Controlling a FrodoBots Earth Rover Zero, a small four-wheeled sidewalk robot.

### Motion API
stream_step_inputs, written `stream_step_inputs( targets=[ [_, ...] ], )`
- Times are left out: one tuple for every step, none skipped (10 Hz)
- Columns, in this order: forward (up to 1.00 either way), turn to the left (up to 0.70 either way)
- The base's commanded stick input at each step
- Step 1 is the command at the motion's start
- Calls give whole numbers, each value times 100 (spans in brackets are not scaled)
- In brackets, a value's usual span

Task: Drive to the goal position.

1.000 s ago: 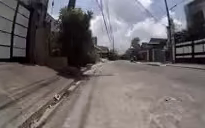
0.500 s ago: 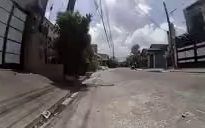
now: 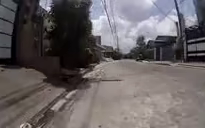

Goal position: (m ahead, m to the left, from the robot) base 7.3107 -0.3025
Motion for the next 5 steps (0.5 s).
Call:
stream_step_inputs(
  targets=[
    [100, -4],
    [100, -6],
    [100, -9],
    [100, -12],
    [100, -15]
  ],
)
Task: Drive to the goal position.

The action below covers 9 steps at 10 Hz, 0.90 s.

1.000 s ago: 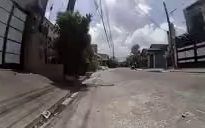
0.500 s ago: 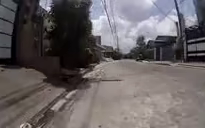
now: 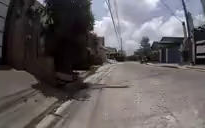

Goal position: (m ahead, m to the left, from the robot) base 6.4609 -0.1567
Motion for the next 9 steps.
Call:
stream_step_inputs(
  targets=[
    [100, -17],
    [100, -20],
    [100, -27],
    [100, -40],
    [100, -39],
    [100, -39],
    [100, -24],
    [100, -7],
    [100, 0]
  ],
)
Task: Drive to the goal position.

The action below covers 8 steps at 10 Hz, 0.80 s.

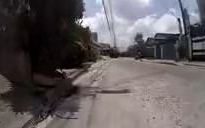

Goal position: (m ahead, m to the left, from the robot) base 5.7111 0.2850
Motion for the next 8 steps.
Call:
stream_step_inputs(
  targets=[
    [100, 0],
    [100, 0],
    [100, 0],
    [100, 0],
    [100, 0],
    [100, 0],
    [100, 0],
    [100, 0]
  ],
)
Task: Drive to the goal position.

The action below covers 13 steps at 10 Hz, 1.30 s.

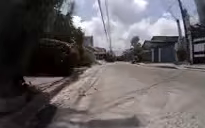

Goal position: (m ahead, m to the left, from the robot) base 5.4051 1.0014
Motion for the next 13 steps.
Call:
stream_step_inputs(
  targets=[
    [100, 0],
    [100, 0],
    [100, 0],
    [100, 0],
    [100, 0],
    [100, 0],
    [100, 0],
    [100, 0],
    [100, 0],
    [100, 0],
    [100, 0],
    [100, 0],
    [100, 0]
  ],
)
